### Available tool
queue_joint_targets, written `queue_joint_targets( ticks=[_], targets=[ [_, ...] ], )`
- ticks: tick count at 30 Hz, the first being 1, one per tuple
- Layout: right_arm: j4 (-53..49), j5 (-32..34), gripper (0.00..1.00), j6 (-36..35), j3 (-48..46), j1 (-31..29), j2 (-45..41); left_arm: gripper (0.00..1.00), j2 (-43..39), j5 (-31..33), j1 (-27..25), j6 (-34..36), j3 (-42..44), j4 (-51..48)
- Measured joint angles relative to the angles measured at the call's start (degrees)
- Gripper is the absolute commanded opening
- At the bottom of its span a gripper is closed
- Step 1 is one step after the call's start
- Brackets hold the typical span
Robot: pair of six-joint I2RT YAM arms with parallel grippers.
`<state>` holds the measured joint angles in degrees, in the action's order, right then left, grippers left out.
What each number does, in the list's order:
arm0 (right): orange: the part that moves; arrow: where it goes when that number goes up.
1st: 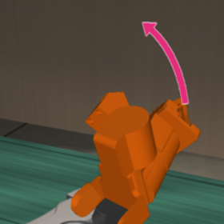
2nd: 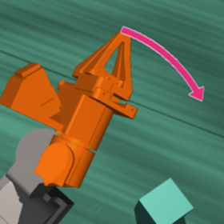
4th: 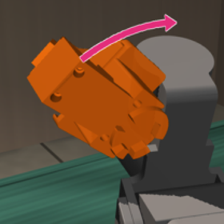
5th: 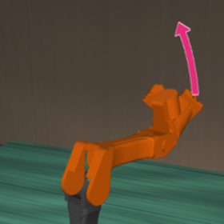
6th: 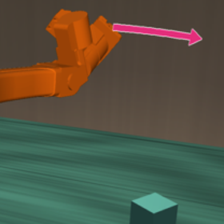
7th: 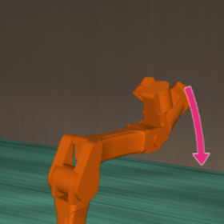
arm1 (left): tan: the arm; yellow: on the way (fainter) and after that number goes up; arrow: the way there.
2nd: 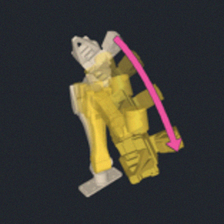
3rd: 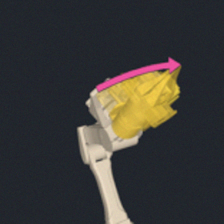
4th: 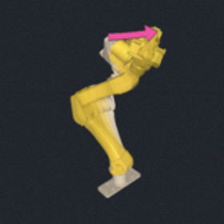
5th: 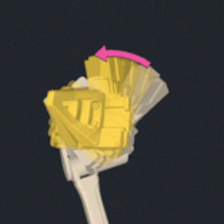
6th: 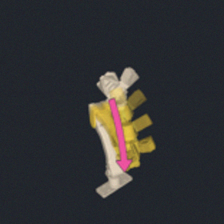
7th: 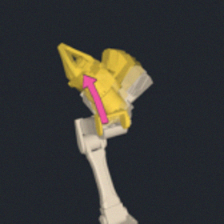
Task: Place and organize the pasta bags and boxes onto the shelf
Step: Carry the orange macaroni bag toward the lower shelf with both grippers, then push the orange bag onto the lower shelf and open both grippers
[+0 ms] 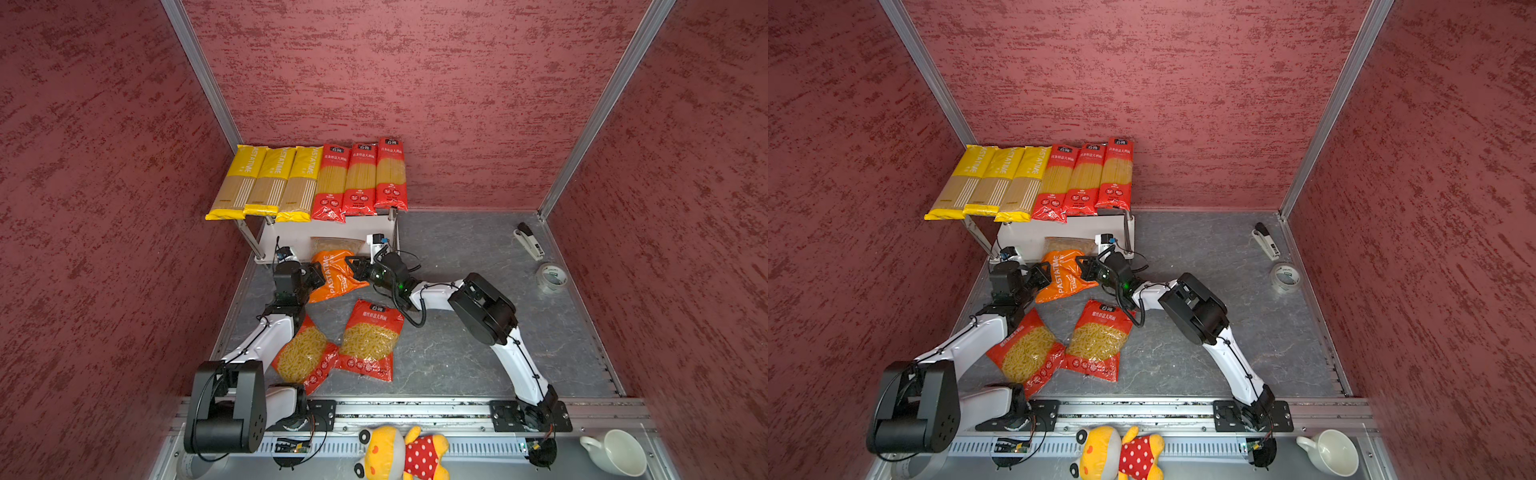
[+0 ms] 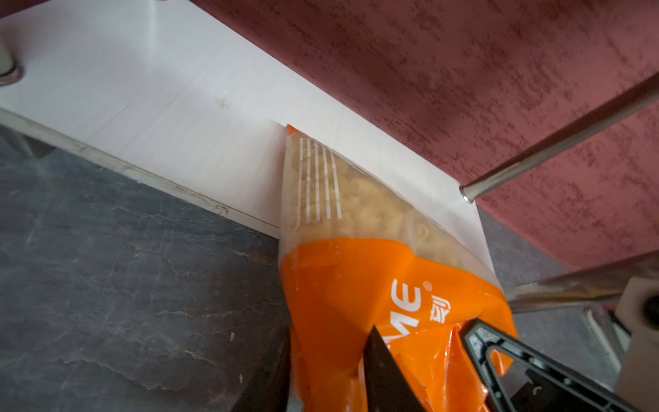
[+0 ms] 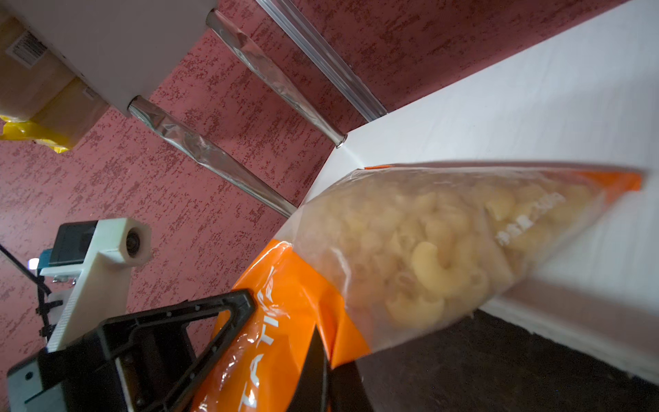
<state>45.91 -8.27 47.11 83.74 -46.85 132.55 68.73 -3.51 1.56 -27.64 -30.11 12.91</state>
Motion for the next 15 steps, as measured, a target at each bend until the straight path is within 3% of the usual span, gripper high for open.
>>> queue_joint_targets(
  ticks=[15],
  targets=[
    [-8.8, 3.6, 0.00, 10.8, 5.4, -0.1, 0.0, 0.71, -21.5, -3.2, 6.6, -9.8, 3.4, -18.2]
  ],
)
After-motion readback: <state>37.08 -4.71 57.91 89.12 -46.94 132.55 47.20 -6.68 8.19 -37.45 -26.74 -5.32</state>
